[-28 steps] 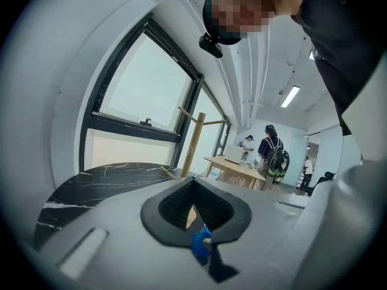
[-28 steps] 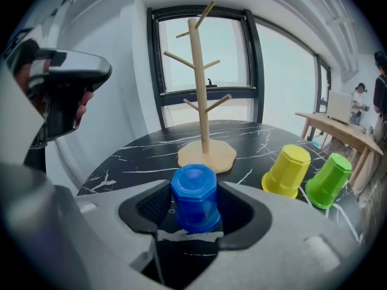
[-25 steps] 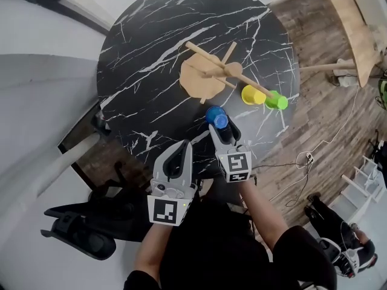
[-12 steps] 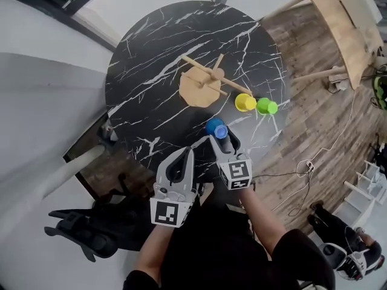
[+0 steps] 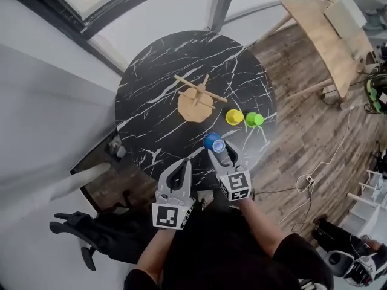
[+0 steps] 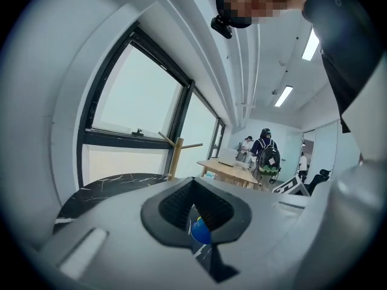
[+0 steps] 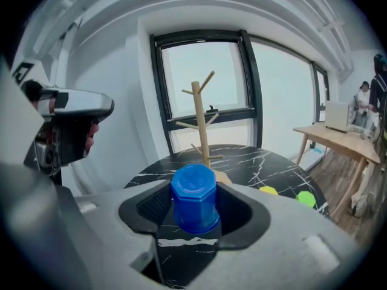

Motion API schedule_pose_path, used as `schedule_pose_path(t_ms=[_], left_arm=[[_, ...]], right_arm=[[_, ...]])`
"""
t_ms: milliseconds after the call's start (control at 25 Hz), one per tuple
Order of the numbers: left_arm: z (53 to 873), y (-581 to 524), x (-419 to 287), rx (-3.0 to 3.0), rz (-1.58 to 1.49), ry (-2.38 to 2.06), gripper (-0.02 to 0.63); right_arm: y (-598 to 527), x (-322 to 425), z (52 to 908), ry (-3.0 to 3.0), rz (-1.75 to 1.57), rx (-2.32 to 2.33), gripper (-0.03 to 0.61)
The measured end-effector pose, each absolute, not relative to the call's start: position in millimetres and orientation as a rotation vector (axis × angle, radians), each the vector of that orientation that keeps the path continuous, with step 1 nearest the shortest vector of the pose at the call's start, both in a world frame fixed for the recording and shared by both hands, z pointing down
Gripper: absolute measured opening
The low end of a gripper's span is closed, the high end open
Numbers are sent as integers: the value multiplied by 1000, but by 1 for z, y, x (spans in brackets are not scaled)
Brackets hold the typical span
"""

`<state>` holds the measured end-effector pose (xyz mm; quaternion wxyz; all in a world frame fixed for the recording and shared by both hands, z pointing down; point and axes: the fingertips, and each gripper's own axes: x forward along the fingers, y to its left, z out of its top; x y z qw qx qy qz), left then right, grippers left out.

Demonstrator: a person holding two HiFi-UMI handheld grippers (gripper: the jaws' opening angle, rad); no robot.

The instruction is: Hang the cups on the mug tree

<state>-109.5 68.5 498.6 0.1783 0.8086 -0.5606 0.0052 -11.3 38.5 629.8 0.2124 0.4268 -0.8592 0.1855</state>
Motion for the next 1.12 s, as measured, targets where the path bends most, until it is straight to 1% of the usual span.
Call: schedule_pose_path(t_ms=[400, 640, 1120], left_arm=[[455, 71, -110, 2263, -30, -1697, 0], [441, 77, -113, 2294, -18, -1680, 0], [442, 93, -148, 2298, -20, -1661, 0]], right_arm=[[43, -10, 567, -2493, 448, 1123, 227], [54, -15, 547, -2534, 416, 1090, 227], [67, -42, 517, -2558, 384, 1126, 227]])
